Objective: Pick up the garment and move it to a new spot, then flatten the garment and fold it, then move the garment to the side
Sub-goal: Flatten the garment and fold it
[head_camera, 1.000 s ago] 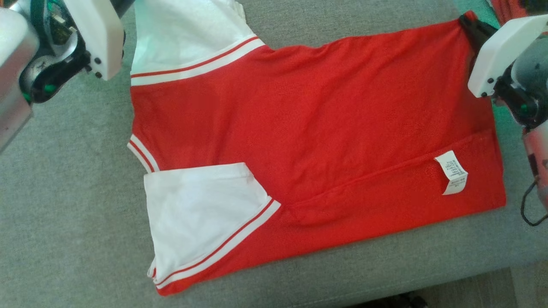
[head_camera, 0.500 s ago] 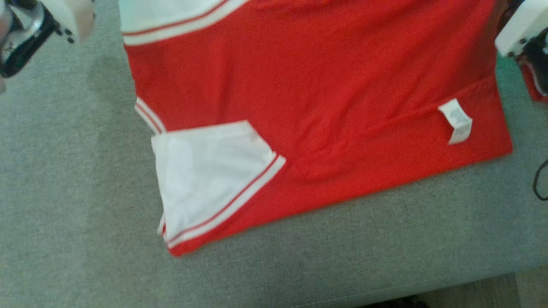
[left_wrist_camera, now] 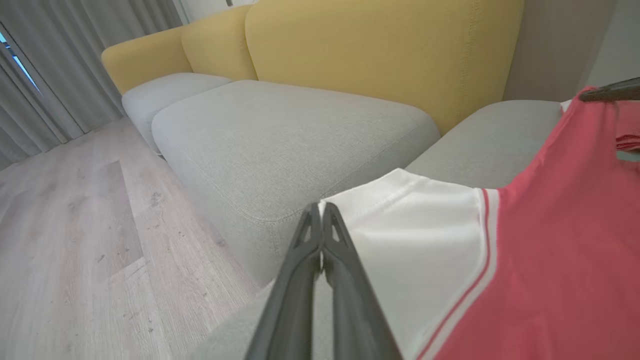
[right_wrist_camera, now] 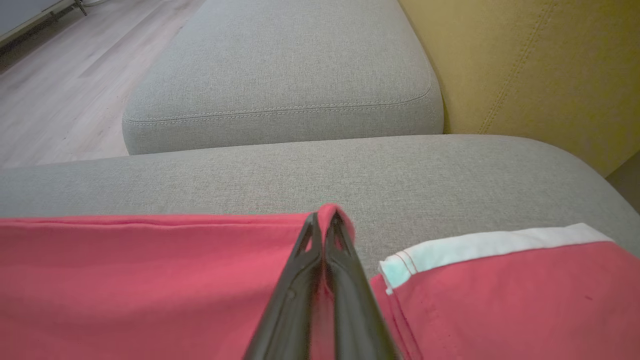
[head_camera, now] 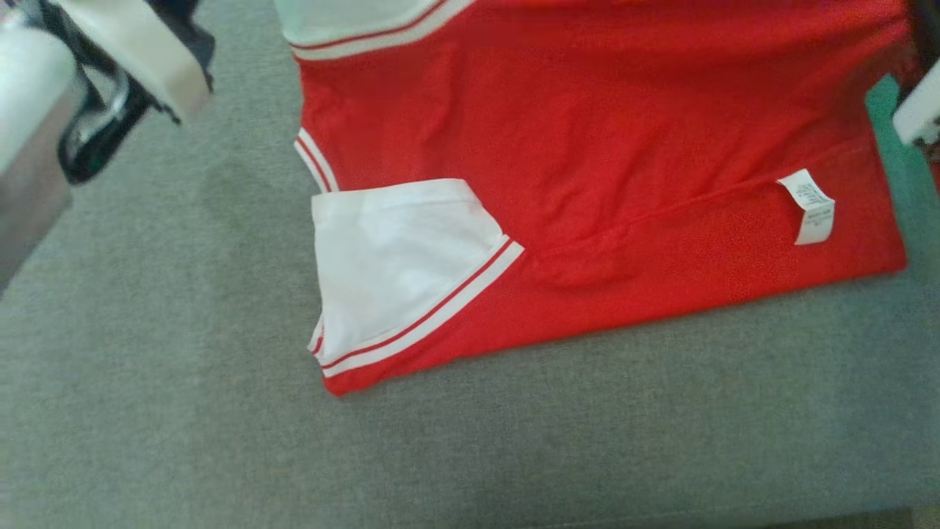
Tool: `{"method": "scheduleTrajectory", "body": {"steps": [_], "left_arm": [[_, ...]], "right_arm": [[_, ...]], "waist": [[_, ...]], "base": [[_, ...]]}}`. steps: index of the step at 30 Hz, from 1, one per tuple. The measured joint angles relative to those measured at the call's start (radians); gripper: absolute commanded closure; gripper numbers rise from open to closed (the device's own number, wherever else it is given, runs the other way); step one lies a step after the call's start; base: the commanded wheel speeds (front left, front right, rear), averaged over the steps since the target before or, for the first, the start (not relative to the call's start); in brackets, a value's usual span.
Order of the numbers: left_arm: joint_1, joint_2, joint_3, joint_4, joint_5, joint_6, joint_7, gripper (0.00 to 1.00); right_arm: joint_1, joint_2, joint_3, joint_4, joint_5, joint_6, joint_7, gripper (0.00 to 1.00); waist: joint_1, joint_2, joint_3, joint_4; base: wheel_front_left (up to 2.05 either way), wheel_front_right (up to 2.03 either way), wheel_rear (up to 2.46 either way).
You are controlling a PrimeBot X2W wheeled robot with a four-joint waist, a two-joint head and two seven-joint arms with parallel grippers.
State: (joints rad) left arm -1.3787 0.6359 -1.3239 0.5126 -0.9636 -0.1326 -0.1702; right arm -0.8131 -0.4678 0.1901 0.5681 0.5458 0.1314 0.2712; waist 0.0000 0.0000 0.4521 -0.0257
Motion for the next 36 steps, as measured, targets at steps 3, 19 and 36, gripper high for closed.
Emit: {"method": "scheduleTrajectory", "body": {"steps": [3,19,36], "left_arm": [[0.036,0.02,0.0,-0.04,-0.005,0.0,-0.016,1.0],[0.279,0.117,-0.001,-0.343,-0.031,0.123,-0.064,1.0],[0.684,0.148,0.103,-0.555,-0.049,0.284,-0.079,1.0]], "right_arm": [[0.033,-0.018,-0.019,-0.023,0.004,0.0,0.0,1.0],[0.307,-0.048,-0.163,-0.171,0.017,0.0,0.029,1.0],[0.601,0.038,-0.297,-0.342,-0.002,0.0,0.079,1.0]], "waist": [[0.0,0.0,-0.011,0.018],[-0.0001,0.0,-0.066,0.082],[0.0,0.0,-0.106,0.083]], "base": [[0.0,0.0,0.0],[0.0,0.0,0.0],[0.0,0.0,0.0]]}}
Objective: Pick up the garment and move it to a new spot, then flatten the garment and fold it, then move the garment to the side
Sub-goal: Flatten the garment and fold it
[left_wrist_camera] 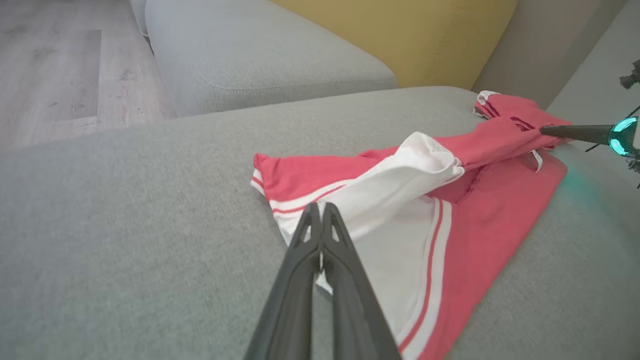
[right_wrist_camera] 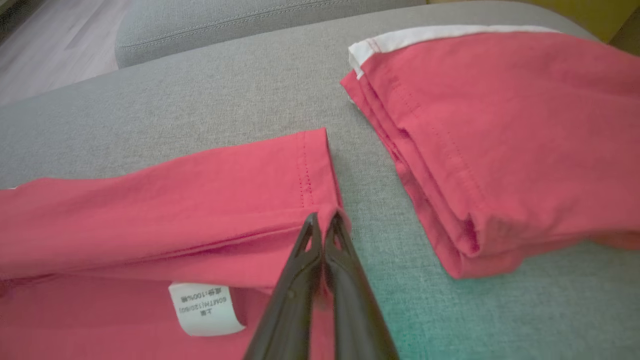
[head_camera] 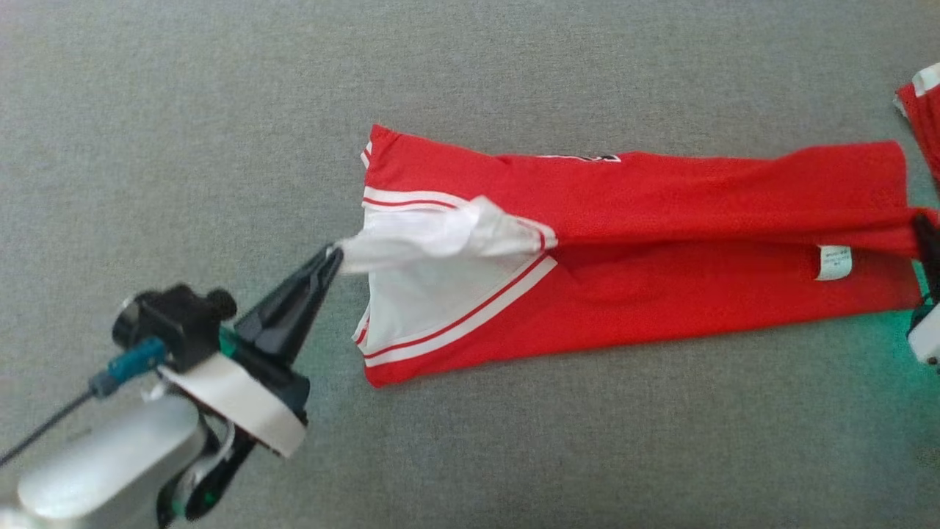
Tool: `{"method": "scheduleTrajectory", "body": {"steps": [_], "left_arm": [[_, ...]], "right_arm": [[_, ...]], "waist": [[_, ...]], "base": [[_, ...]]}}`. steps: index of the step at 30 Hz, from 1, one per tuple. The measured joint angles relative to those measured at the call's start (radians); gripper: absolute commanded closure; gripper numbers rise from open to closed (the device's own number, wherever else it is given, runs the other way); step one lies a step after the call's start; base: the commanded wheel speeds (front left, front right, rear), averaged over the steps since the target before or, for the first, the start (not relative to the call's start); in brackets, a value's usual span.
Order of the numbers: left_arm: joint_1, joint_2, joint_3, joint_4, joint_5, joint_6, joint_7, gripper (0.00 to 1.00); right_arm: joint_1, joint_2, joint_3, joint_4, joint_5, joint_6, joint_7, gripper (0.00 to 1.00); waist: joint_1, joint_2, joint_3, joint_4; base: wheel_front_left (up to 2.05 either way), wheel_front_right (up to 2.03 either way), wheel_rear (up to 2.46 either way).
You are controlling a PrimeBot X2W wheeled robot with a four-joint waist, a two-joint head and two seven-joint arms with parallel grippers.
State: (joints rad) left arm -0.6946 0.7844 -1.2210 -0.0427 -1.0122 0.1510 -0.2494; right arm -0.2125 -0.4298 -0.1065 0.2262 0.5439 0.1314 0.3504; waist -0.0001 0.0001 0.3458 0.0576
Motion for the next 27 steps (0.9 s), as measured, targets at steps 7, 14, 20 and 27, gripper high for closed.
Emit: {"method": "scheduleTrajectory", "body": {"steps": [7,14,20,27], "left_arm": [[0.127,-0.051,0.062,0.016,0.025,-0.005,0.0,1.0],[0.203,-0.133,0.097,0.107,0.026,-0.049,0.0,0.0],[0.262,-0.197,0.191,0.135,0.09,0.011,0.0,0.0],[0.442,-0.367,0.436,0.085,0.339,0.167,-0.003,0.0]], "right_arm": [[0.02,0.024,-0.014,-0.009,-0.026,0.0,0.002,1.0],[0.019,0.064,-0.061,0.025,-0.103,0.0,-0.068,0.0],[0.054,0.158,-0.114,0.02,-0.132,0.0,-0.164,0.0],[0.12,0.262,-0.173,0.04,-0.152,0.0,-0.168,0.0]], "waist": [[0.0,0.0,0.002,0.002],[0.0,0.0,-0.02,0.003],[0.0,0.0,-0.066,0.004],[-0.0002,0.0,-0.13,0.004]], "base": [[0.0,0.0,0.0],[0.0,0.0,0.0],[0.0,0.0,0.0],[0.0,0.0,0.0]]}}
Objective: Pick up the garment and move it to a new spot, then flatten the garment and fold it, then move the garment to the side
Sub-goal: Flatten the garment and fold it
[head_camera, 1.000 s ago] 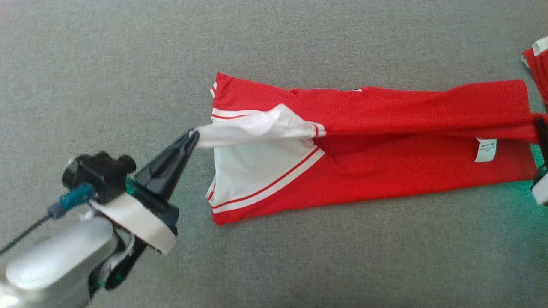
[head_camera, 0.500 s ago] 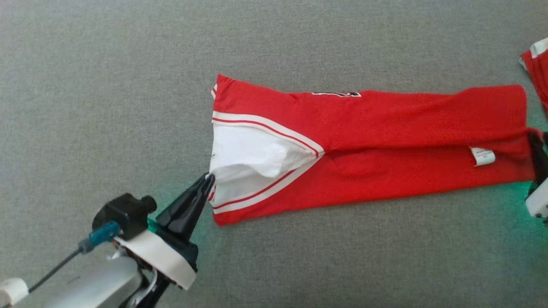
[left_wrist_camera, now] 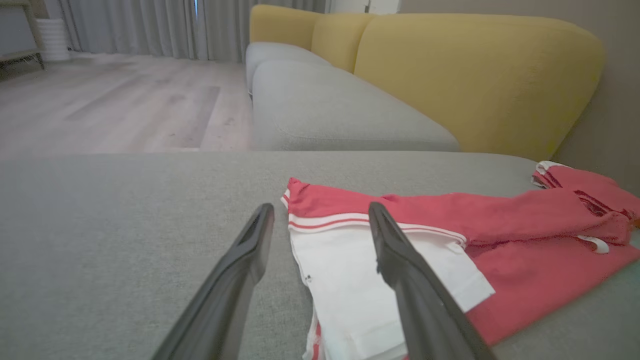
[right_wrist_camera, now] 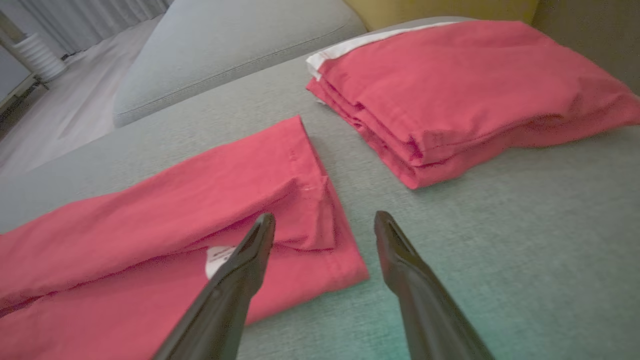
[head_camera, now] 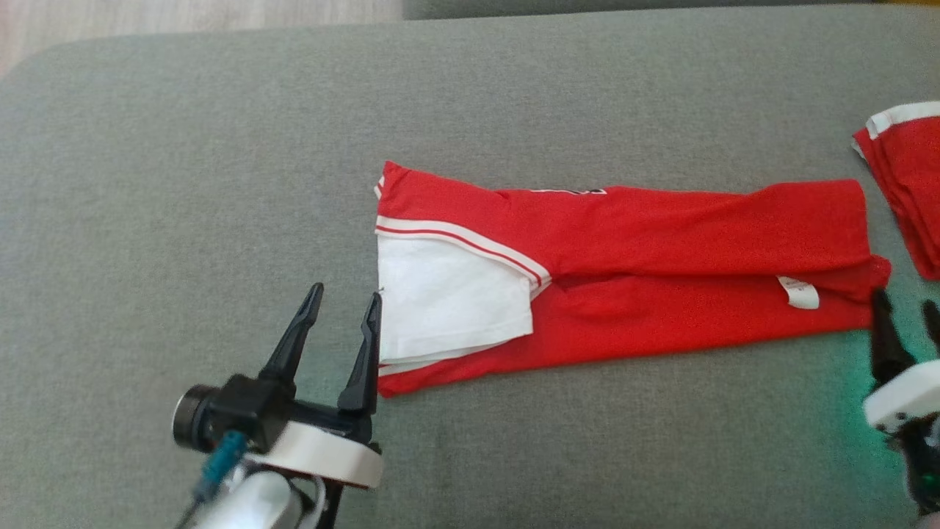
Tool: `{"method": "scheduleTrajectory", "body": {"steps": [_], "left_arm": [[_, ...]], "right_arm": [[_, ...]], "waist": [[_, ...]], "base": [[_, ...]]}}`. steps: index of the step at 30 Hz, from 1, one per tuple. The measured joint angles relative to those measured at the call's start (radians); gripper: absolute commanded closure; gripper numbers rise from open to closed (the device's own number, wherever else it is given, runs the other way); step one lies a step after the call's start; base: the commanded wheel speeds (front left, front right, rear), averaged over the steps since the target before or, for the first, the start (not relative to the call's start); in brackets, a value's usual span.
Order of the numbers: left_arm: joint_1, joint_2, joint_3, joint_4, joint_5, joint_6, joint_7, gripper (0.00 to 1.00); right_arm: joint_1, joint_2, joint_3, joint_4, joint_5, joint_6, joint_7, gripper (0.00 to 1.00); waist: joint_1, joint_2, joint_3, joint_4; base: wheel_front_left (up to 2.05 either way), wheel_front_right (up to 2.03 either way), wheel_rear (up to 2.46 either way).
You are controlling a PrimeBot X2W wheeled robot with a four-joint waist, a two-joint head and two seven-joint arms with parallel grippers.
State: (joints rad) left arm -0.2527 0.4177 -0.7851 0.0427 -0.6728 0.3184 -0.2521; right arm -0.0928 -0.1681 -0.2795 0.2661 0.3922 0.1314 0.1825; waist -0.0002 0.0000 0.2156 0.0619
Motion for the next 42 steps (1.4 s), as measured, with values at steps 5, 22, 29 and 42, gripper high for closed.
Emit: {"method": "scheduleTrajectory", "body": {"steps": [5,22,29,42], "left_arm": [[0.07,-0.087,0.072,-0.015,0.18,0.048,0.0,0.0],[0.137,-0.212,0.146,0.014,0.404,-0.039,0.0,0.0],[0.145,-0.234,0.181,0.021,0.447,-0.059,0.0,0.0],[0.183,-0.244,0.225,0.055,0.507,-0.066,0.0,0.0]], "right_arm": [[-0.071,0.02,-0.096,0.096,-0.056,0.0,0.026,0.0],[-0.186,0.004,-0.172,0.265,-0.115,0.0,0.163,0.75],[-0.179,-0.004,-0.142,0.251,-0.059,0.0,0.169,1.0],[-0.091,-0.048,-0.173,0.083,0.045,0.0,0.142,1.0]], "waist": [[0.0001,0.0,-0.007,0.031],[0.0002,0.0,0.004,0.11],[0.0002,0.0,-0.005,0.108],[0.0002,0.0,-0.048,0.079]], "base": [[0.0,0.0,0.0],[0.0,0.0,0.0],[0.0,0.0,0.0],[0.0,0.0,0.0]]}}
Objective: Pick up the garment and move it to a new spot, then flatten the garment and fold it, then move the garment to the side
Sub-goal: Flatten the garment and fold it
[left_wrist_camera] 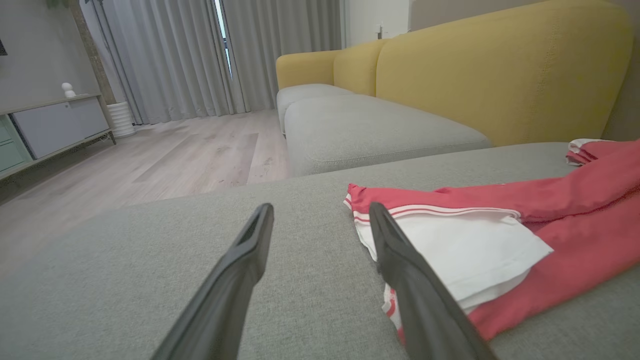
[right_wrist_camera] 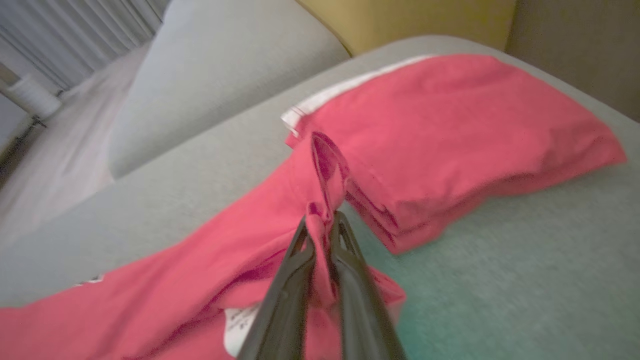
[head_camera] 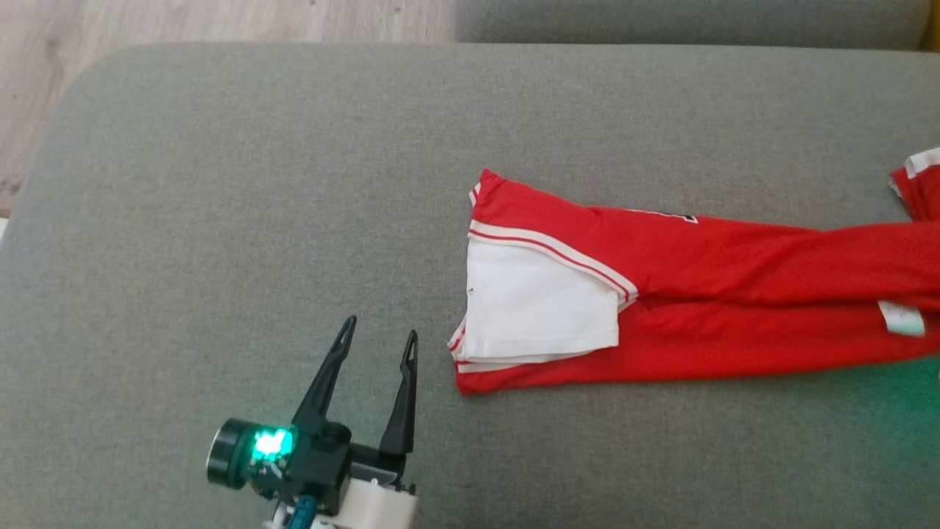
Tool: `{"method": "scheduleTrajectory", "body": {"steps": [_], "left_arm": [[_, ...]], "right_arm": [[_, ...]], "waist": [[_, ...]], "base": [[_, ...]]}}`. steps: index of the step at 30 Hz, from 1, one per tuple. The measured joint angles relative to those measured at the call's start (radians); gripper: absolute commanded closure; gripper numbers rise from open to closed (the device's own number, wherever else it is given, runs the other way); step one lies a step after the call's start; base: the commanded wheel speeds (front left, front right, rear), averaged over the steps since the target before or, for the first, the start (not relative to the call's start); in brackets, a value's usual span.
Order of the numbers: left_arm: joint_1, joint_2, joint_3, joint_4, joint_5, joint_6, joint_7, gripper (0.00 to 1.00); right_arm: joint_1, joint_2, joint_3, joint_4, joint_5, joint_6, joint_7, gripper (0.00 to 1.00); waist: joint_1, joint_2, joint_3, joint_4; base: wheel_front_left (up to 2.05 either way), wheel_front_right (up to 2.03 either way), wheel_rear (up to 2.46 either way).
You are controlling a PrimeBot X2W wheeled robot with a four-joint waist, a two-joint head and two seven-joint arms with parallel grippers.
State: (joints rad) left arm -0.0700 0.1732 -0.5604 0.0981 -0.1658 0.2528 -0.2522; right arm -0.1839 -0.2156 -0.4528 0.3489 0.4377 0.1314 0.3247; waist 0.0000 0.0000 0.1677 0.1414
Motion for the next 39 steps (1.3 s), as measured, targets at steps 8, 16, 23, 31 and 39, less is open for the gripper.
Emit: {"method": "scheduleTrajectory", "body": {"steps": [8,16,23,31,39], "left_arm": [[0.041,-0.009,0.013,0.049,-0.003,-0.031,0.0,0.0],[0.045,-0.024,0.014,0.085,-0.012,-0.056,0.0,0.0],[0.056,-0.035,0.011,0.108,-0.02,-0.07,0.0,0.0],[0.056,-0.05,0.012,0.118,-0.021,-0.079,0.0,0.0],[0.056,-0.059,0.017,0.123,-0.021,-0.087,0.0,0.0]], "right_arm": [[0.0,0.085,0.166,-0.232,0.097,0.0,0.035,1.0],[0.001,0.147,0.369,-0.27,0.157,0.0,0.078,1.0],[-0.023,0.157,0.515,-0.167,0.253,0.0,0.09,1.0],[-0.097,0.157,0.683,-0.037,0.365,0.0,0.028,1.0],[-0.142,0.157,0.745,0.044,0.397,0.0,-0.066,0.0]], "waist": [[-0.0001,0.0,-0.036,0.031],[-0.0001,0.0,-0.065,0.1],[-0.0001,0.0,-0.079,0.165],[0.0,0.0,-0.07,0.205],[0.0001,0.0,-0.058,0.205]], "base": [[0.0,0.0,0.0],[0.0,0.0,0.0],[0.0,0.0,0.0],[0.0,0.0,0.0],[0.0,0.0,0.0]]}}
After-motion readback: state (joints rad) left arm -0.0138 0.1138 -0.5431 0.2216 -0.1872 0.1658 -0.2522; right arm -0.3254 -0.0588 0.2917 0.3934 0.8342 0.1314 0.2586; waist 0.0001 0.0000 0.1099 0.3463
